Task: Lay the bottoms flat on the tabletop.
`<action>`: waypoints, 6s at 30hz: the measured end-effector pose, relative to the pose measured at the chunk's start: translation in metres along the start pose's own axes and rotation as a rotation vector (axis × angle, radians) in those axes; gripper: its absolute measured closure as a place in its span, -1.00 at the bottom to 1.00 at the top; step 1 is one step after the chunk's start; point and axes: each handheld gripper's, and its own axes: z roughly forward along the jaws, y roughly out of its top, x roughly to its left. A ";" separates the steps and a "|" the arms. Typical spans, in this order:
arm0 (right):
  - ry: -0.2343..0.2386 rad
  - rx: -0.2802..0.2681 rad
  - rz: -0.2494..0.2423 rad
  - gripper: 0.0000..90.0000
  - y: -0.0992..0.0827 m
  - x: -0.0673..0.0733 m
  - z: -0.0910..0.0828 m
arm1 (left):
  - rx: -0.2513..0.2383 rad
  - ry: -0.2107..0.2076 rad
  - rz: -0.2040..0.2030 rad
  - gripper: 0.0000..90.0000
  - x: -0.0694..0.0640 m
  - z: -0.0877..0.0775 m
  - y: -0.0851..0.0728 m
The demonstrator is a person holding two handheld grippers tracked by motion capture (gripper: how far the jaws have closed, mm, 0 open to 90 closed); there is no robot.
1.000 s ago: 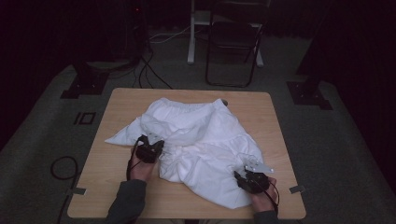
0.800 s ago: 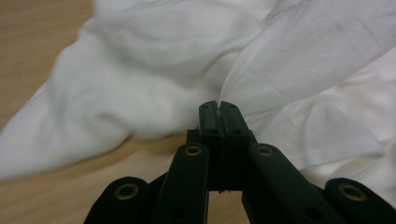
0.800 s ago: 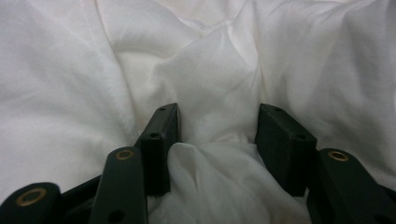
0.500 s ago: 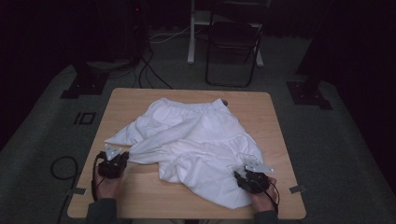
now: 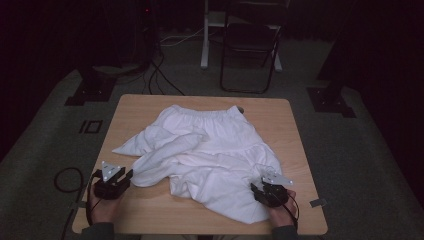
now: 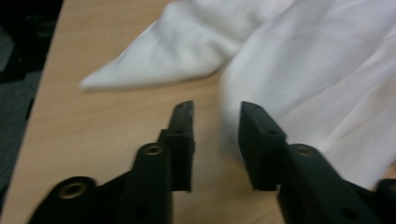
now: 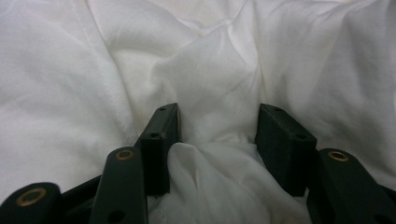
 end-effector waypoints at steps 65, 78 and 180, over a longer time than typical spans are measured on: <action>0.008 0.003 0.003 0.10 0.000 -0.001 0.000 | 0.154 0.105 -0.024 0.81 0.008 0.004 -0.034; 0.004 0.001 0.004 0.10 0.000 -0.001 0.000 | 0.051 0.028 0.026 0.01 -0.011 -0.014 0.000; -0.147 0.058 0.045 0.15 0.050 -0.044 0.010 | 0.038 0.129 0.106 0.38 -0.016 0.000 0.030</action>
